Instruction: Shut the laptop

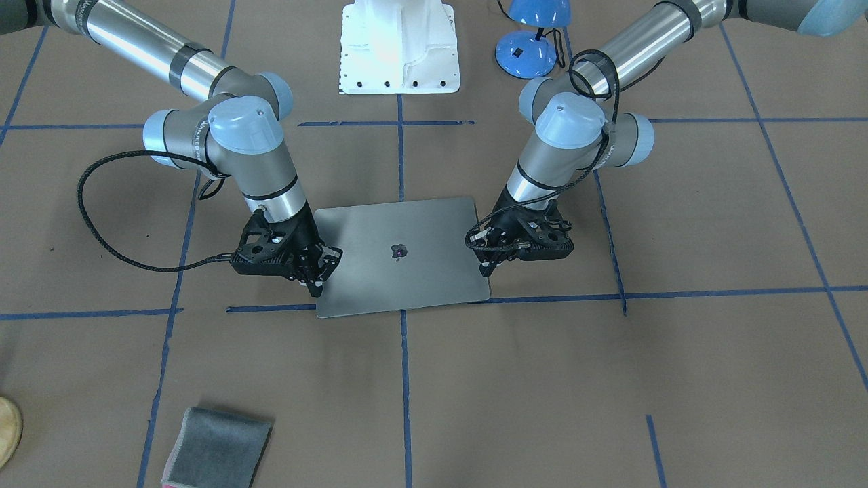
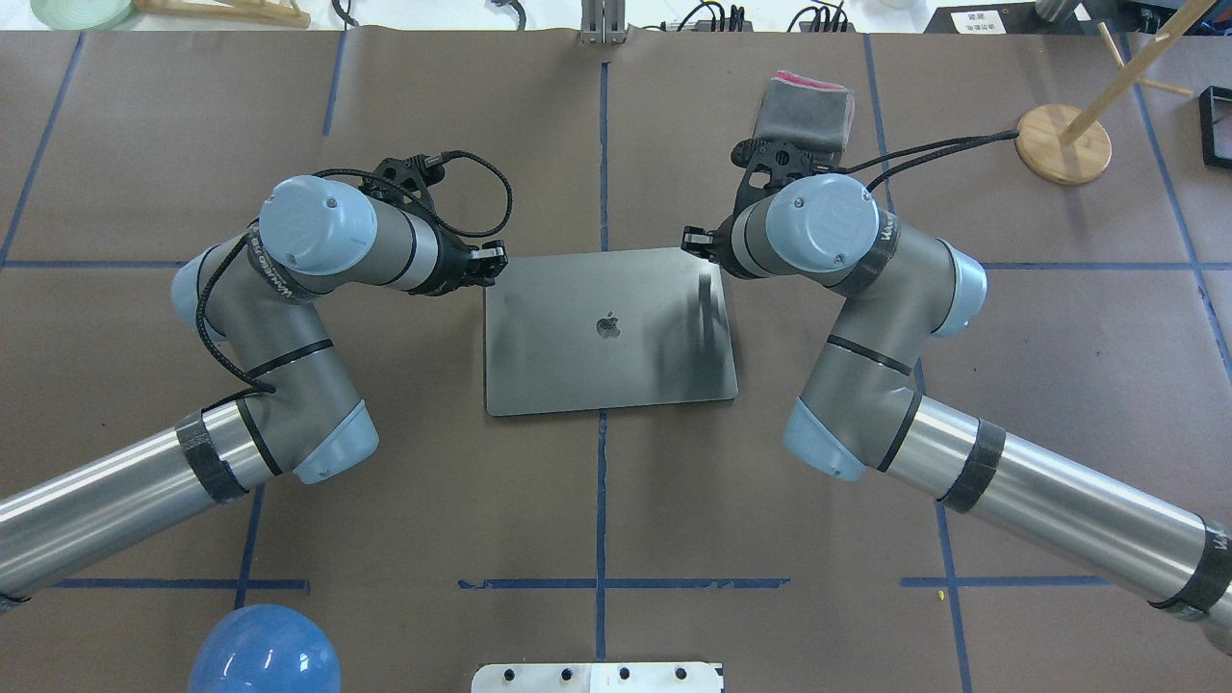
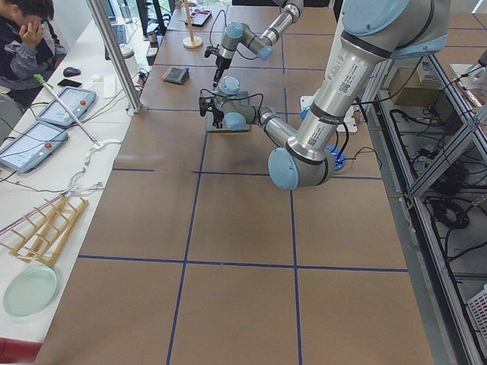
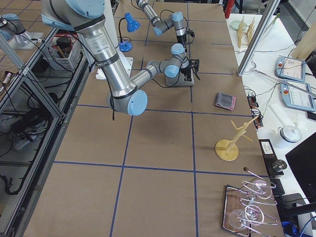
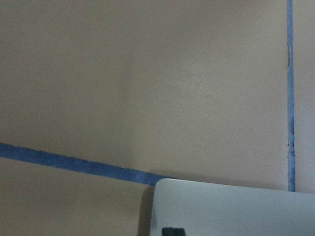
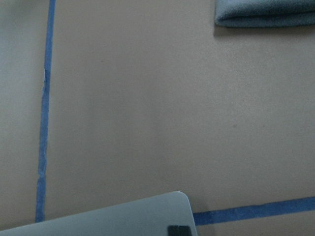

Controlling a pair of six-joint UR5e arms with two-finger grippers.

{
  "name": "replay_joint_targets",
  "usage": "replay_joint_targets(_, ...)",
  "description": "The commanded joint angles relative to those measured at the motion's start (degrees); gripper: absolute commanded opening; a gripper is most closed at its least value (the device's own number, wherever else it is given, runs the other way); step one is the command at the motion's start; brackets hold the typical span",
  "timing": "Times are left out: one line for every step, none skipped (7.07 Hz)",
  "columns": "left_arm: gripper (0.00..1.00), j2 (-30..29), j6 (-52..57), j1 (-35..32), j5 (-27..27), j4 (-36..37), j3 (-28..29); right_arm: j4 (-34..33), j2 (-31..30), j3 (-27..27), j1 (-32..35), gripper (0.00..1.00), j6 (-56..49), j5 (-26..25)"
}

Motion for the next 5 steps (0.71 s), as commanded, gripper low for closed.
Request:
replay_joint_targets(0.85,0.38,1.70,-0.50,-1.44,0.46,-0.27,-5.88,-0.29,1.82,2.36,0.99,-0.94,3.42)
replay_joint_targets(1.00,1.60,3.63,-1.12,-1.54,4.12,-2.62,-11.32,-0.46,4.27,3.42,1.00,-5.82,4.12)
replay_joint_targets(1.00,2.31,8.69,-2.51,-5.19,17.38,-7.51,-17.46,-0.81,7.08,5.78,1.00,-10.74,6.30)
replay_joint_targets(1.00,2.49,18.84,-6.10,-8.45,32.57,-14.18,-20.92,-3.25,10.24,8.76,1.00,-16.97,9.19)
replay_joint_targets(1.00,4.32,29.90,-9.70,-8.92,42.29,-20.25,-21.04,-8.50,13.32,12.53,1.00,-25.21,12.44)
